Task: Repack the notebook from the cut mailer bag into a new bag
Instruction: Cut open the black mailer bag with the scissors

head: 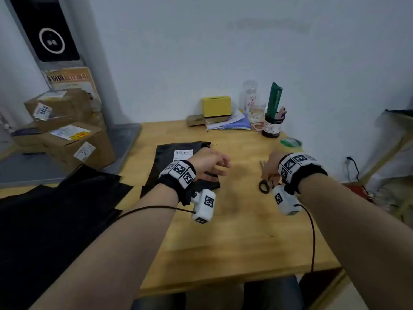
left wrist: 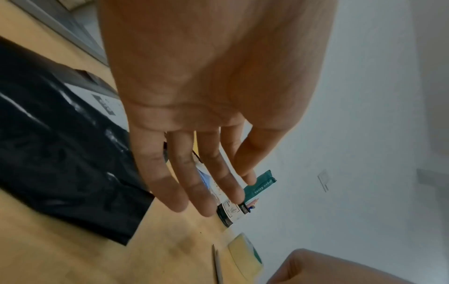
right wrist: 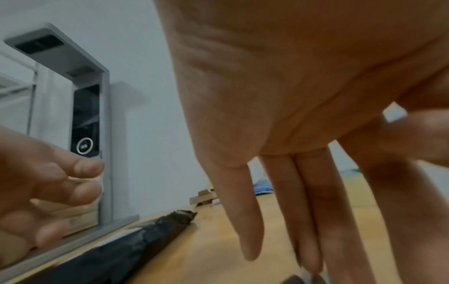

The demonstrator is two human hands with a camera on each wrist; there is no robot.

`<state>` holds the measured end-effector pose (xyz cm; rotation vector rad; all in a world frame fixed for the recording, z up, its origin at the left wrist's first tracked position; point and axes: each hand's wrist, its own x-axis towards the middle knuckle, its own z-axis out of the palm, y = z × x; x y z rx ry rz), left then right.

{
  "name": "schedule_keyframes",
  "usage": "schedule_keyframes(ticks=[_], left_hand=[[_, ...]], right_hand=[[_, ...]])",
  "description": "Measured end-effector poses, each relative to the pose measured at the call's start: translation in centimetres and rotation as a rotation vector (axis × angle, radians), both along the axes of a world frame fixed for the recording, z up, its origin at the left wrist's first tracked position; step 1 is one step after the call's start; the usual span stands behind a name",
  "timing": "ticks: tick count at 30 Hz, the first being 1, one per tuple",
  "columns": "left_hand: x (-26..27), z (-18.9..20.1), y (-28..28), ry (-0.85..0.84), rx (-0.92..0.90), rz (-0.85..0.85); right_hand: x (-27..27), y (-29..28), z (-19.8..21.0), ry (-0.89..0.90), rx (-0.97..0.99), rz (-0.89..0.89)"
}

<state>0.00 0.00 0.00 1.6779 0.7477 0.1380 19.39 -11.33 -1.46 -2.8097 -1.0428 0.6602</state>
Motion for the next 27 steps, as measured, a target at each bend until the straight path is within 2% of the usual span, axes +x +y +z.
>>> schedule_keyframes(ticks=[4, 7, 12, 14, 17, 19, 21, 23, 27], left_hand=[[1.2, -0.8, 0.2, 0.008, -0.023, 0.019], [1.8, -1.4, 0.1, 0.017, -0.035, 0.011], [2.1, -1.7, 0.2, 0.01, -0.04, 0.034], [1.8, -1.7, 0.5, 0.034, -0.023, 0.069], [0.9, -1.5, 1.6, 0.084, 0.028, 0.206], [0.0, -1.6, 2.7, 0.085, 0.024, 0.298], [-1.3, -1.8, 4.0, 0.091, -0.025, 0.362], [-2.7, -2.2, 5.2, 0.109, -0.108, 0.373], [-4.3, -3.9, 7.3, 0.224, -0.205, 0.367]], right_hand=[[0.0, -1.1, -0.5, -0.175, -0.206, 0.088], [0.6, -1.1, -1.3, -0.181, -0.155, 0.113], [0.8, -0.7, -2.9, -0.211, -0.045, 0.008], [0.6, -0.4, -3.4, -0.18, -0.023, 0.016], [-0.1, 0.2, -2.1, 0.045, -0.015, -0.022], [0.0, 1.0, -1.1, 0.271, 0.045, -0.038], [-0.4, 2.1, -0.8, 0.58, 0.182, -0.091], [-0.8, 3.5, -1.0, 0.813, 0.364, -0.137], [-1.2, 6.1, -0.7, 1.049, 0.577, -0.106]])
